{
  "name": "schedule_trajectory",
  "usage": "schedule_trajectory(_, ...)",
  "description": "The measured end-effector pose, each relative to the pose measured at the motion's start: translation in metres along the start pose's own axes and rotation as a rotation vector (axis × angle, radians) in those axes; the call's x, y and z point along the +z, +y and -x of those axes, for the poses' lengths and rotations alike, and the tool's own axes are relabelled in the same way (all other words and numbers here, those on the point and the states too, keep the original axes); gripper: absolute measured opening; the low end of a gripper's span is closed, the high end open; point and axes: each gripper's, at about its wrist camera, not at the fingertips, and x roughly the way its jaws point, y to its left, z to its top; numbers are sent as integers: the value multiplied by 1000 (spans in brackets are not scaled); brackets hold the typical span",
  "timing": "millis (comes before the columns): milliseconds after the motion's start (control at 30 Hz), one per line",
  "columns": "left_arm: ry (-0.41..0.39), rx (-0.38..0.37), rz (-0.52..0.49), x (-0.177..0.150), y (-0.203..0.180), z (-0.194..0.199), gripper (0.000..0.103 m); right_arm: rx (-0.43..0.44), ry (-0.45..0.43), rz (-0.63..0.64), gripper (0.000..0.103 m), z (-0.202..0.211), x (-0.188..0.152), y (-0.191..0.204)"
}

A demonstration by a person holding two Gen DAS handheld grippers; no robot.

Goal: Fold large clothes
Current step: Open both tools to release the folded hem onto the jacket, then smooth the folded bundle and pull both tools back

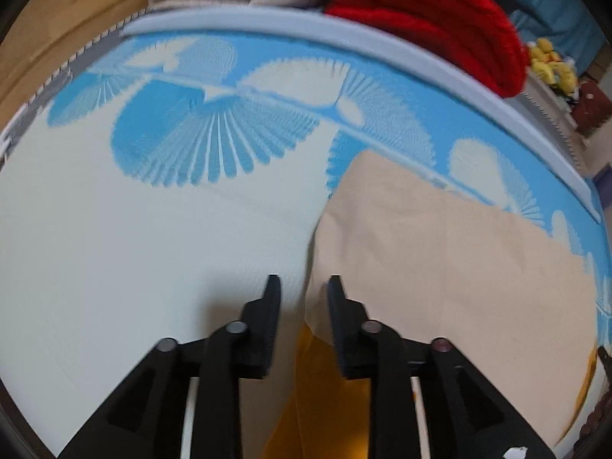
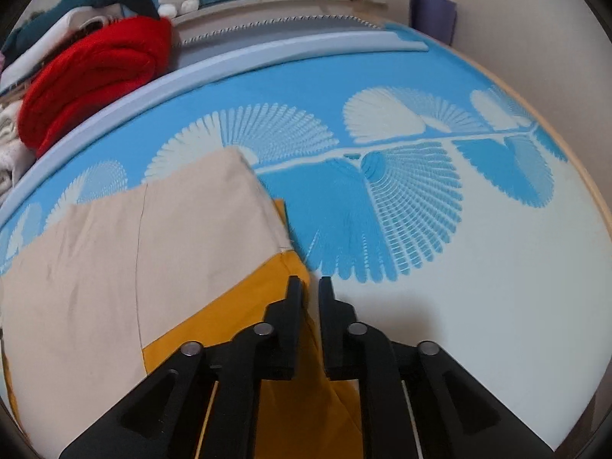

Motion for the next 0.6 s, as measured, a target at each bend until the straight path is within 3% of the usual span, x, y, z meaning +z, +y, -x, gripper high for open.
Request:
schedule_trajectory(67, 4, -69, -48, -6, -5, 17, 27, 1, -53, 5, 16, 19, 0, -2)
schedule_trajectory(133, 62, -180, -128, -20, -16, 26, 27, 41, -71, 30, 26, 33, -5, -1)
schedule_trajectory(267, 236, -299, -343, -67, -44, 23, 31, 159, 60, 150, 27, 30, -27, 11)
schedule_trajectory(300, 268, -283, -393, -79, -48, 19, 32, 168, 118, 192, 27, 24, -37, 15)
schedule_trajectory(333, 312, -219, -465, -97, -51, 10, 32, 137, 218, 265, 27, 11, -54, 20)
schedule_trajectory(400, 359, -145, -536, -117, -50, 1, 33, 40, 318, 374, 27, -4, -80, 20)
schedule_trajectory(500, 356, -112, -519, -125, -38, 8, 35, 45, 302, 374, 27, 6, -87, 10)
schedule_trajectory(600, 358, -84, -524, -136, -31, 16, 35, 42, 341, 363, 26, 8, -96, -3)
